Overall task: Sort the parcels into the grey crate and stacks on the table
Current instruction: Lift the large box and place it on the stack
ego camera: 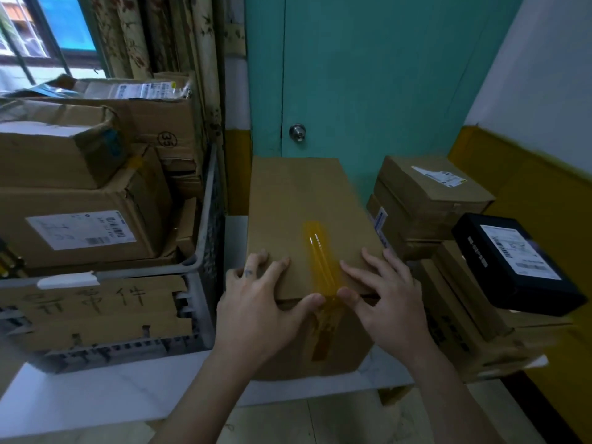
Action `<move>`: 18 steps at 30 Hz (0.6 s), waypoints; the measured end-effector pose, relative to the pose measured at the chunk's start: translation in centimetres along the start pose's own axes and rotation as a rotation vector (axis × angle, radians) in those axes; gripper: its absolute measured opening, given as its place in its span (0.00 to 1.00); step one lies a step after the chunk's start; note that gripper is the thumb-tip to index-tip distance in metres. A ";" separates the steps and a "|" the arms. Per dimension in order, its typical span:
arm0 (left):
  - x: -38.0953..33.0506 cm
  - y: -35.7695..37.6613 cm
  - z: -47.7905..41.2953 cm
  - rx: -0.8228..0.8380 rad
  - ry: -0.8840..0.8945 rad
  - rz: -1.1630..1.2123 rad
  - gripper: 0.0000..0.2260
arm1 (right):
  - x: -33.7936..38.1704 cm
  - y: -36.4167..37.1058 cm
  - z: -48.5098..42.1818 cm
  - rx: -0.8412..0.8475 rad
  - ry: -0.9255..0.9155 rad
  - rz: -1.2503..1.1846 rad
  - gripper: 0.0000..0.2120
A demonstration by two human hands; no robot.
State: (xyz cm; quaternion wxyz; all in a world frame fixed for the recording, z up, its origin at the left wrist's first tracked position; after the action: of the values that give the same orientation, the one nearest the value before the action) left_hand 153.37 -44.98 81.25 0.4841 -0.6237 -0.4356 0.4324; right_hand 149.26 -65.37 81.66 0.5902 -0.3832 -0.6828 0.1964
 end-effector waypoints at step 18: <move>1.1 -1.9 -2.6 0.283 -0.244 0.420 0.51 | -2.8 -0.3 -1.8 -0.071 0.405 -0.590 0.54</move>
State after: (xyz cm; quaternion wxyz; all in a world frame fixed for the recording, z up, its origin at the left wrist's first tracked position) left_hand 155.89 -44.23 83.43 0.4102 -0.5698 -0.2873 0.6516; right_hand 150.92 -68.00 80.50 0.7310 -0.2211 -0.6398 -0.0862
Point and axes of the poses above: each hand's wrist, its own z-axis away from the middle knuckle, its own y-axis out of the palm, x = y × z, the point moved 3 cm from there along -z, towards the middle knuckle, and after that the axes turned 15 degrees about -z, right-handed, at the moved point
